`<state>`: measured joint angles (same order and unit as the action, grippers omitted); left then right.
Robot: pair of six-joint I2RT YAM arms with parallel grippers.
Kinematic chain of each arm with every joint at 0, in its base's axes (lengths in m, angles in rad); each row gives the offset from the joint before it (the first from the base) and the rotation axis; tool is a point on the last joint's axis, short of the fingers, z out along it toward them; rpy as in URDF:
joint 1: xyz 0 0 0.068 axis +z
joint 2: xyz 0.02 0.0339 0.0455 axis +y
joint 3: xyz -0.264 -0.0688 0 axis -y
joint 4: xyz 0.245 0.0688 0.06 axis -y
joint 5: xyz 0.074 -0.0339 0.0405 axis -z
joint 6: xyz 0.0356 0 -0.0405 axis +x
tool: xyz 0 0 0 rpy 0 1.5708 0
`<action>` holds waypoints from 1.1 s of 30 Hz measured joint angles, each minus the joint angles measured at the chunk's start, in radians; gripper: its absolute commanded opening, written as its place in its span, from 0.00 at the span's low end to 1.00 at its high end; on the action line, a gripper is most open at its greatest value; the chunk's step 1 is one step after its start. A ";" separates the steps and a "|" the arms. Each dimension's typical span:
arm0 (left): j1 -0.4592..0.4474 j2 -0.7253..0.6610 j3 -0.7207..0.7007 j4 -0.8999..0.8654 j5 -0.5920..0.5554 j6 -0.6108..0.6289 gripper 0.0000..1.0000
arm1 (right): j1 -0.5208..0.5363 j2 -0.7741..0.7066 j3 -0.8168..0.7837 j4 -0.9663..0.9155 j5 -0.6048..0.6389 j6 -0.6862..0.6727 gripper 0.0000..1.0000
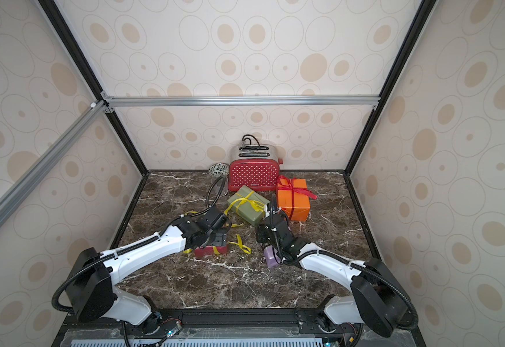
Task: Untie the ribbon bows on the gift boxes
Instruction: Pull the ribbon from the gift box.
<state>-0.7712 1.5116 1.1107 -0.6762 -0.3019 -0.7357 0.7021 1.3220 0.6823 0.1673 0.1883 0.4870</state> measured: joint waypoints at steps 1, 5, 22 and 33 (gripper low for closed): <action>0.001 0.012 0.011 0.001 -0.016 -0.010 0.76 | 0.000 0.000 0.000 0.000 0.000 -0.002 0.47; 0.001 0.034 0.017 0.054 -0.045 -0.053 0.63 | 0.000 0.000 0.000 -0.002 -0.001 -0.006 0.47; 0.048 0.069 -0.050 0.143 -0.067 -0.090 0.44 | 0.000 0.042 -0.023 0.067 -0.061 -0.033 0.45; 0.055 0.089 -0.050 0.157 -0.100 -0.092 0.35 | 0.001 0.006 -0.039 0.088 -0.119 -0.028 0.43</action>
<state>-0.7158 1.6001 1.0607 -0.5194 -0.4023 -0.8272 0.7029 1.3281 0.6430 0.2550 0.0692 0.4587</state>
